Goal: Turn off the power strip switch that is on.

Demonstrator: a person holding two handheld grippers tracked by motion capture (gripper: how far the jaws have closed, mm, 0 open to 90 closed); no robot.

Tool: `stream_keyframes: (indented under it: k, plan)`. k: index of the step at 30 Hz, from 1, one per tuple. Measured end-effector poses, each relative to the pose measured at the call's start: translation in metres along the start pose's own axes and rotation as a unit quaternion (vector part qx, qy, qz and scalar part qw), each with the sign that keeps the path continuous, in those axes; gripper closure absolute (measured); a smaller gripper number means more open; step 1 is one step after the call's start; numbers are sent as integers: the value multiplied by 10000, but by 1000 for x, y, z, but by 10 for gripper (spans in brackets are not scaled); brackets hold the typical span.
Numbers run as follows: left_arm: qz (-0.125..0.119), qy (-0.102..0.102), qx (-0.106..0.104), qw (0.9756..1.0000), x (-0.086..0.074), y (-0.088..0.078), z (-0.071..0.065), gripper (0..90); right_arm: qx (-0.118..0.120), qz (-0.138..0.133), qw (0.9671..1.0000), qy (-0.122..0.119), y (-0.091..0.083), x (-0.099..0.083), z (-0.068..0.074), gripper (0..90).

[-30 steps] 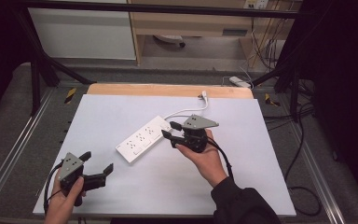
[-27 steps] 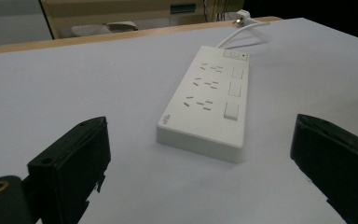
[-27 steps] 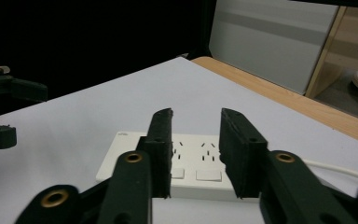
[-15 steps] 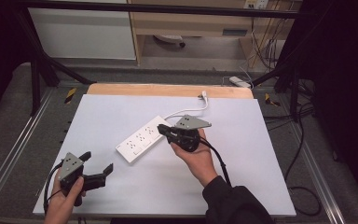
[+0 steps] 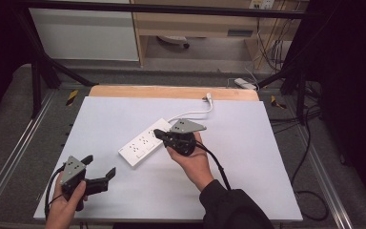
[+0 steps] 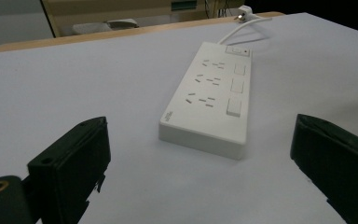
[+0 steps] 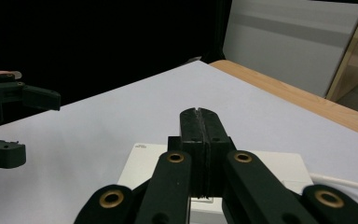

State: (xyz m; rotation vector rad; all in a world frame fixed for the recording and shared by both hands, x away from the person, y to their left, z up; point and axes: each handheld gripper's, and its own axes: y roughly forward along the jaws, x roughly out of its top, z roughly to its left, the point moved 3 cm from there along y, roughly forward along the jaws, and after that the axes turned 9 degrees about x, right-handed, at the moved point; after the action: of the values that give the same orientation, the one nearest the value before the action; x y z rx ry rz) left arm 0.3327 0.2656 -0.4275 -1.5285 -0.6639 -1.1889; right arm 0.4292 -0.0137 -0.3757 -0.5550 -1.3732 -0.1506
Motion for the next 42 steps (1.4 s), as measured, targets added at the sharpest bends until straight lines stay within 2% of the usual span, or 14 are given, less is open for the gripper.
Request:
stream_keyframes:
  k: [17,42]
  plan:
    - [64,25,18,10000,-1,1,1,48,82,165,9998,90,23,-11,6,900]
    - [159,50,19,9999,-4,2,2,49,134,254,9994,179,48,-28,11,900]
